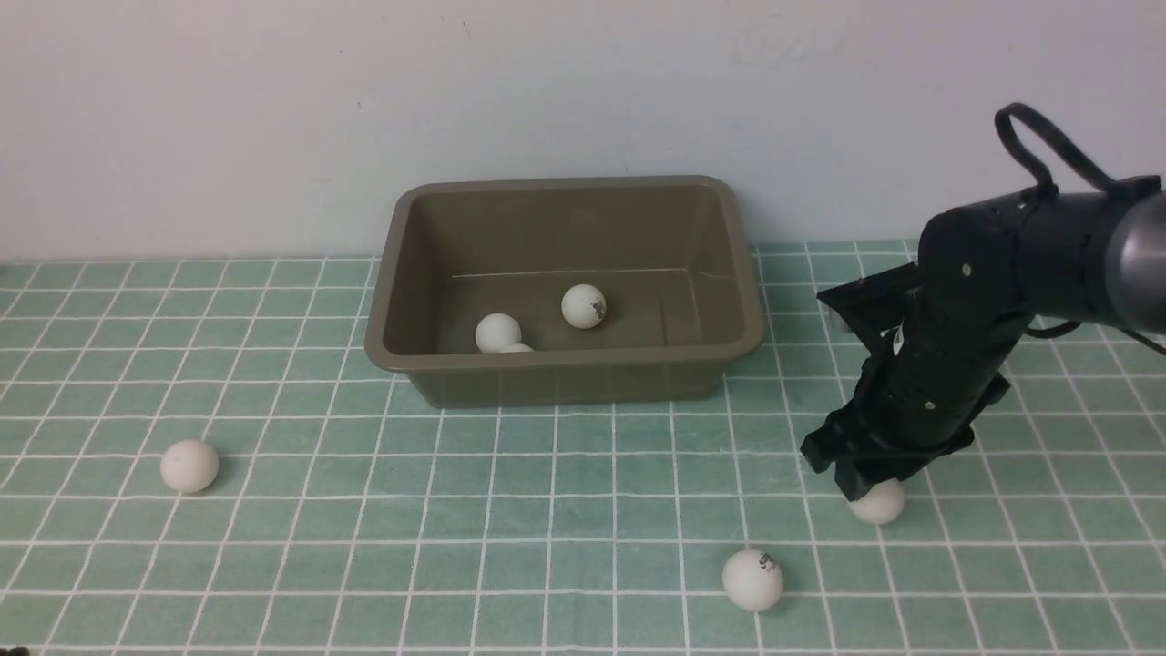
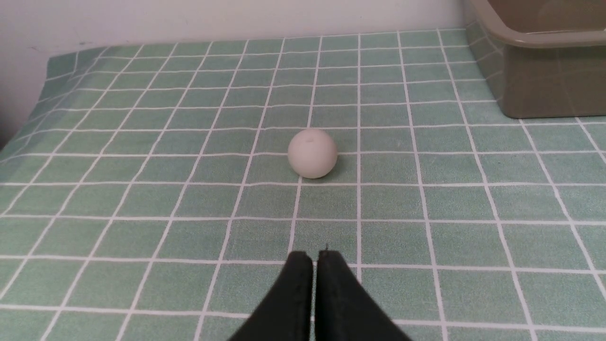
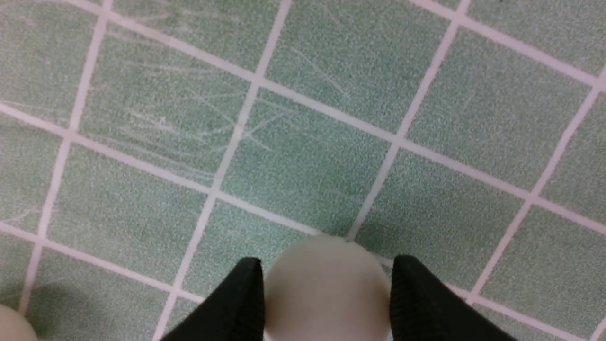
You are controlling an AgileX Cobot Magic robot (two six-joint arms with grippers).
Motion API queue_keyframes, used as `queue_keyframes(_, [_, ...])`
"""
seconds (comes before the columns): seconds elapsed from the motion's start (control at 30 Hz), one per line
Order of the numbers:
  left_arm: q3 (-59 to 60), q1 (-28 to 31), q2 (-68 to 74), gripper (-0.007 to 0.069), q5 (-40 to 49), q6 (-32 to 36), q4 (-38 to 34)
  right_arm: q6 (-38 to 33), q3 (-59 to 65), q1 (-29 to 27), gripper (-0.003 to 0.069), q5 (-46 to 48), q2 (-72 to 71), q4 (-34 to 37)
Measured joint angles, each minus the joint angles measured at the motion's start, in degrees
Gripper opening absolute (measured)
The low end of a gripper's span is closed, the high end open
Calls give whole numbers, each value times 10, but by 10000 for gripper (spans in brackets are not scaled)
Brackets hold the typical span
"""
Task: Put the table tennis balls in the box on the green coffee tablecloth.
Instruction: 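Reach for and grasp a ping pong ball on the table, then release the ping pong ball into the bin and lift the gripper away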
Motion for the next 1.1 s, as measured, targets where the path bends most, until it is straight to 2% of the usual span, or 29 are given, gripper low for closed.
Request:
queue_keyframes(0.37, [0,0,0,-4,0,0,0,0,-1,0,311,2,0,-8])
queue_keyframes(0.5, [0,0,0,-4,0,0,0,0,-20,0,310,29,1,-20])
queue_keyframes(0.7, [0,0,0,-4,0,0,0,0,-76,0,310,77,1,-21])
queue_keyframes(0.87, [0,0,0,-4,0,0,0,0,-184,0,310,128,-4,-19])
queue_keyframes(0.97, [0,0,0,-4,0,0,0,-10,-251,0,310,130,-8,7])
queue_keyframes(1.1, [0,0,0,-4,0,0,0,-82,-286,0,310,69,-10,98])
